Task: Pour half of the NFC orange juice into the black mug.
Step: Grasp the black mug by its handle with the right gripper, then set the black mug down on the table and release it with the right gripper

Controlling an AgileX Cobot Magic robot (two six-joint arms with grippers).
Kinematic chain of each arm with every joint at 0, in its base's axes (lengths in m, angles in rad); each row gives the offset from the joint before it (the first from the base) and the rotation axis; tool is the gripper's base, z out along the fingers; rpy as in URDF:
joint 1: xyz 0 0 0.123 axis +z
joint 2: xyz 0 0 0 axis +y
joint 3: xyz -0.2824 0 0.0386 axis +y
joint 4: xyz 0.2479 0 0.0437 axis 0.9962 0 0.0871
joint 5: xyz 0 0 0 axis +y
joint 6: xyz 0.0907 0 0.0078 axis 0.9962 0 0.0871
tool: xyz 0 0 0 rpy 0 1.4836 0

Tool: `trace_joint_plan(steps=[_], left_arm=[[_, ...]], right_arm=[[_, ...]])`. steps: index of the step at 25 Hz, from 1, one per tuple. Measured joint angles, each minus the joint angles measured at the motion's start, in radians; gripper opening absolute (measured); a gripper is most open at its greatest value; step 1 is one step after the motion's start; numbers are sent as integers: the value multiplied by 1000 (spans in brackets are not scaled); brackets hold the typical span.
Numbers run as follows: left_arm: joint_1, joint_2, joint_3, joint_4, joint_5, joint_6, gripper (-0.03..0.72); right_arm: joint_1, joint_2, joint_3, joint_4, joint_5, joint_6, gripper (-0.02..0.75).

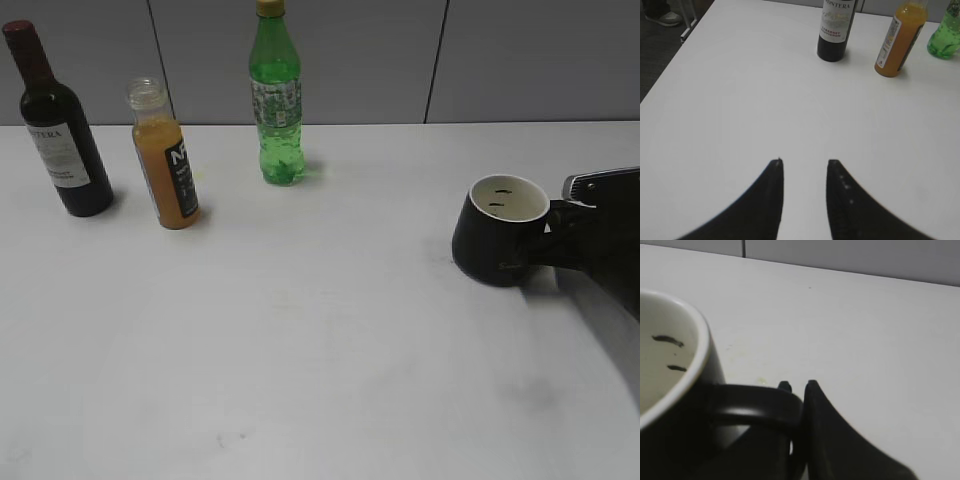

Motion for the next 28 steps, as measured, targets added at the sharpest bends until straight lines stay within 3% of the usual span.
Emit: trace_joint_plan(steps=[4, 9, 21, 28], left_arm=[[0, 0, 0, 0, 0, 0, 238], [0, 0, 0, 0, 0, 0, 238], [0, 0, 0, 0, 0, 0, 238], [0, 0, 0, 0, 0, 0, 238]], right_arm=[[21, -50, 1, -6, 42, -8, 33], [110, -168, 2, -5, 51, -13, 31], [508, -215, 2, 182, 46, -37, 31], [610, -127, -37, 210, 49, -43, 31]])
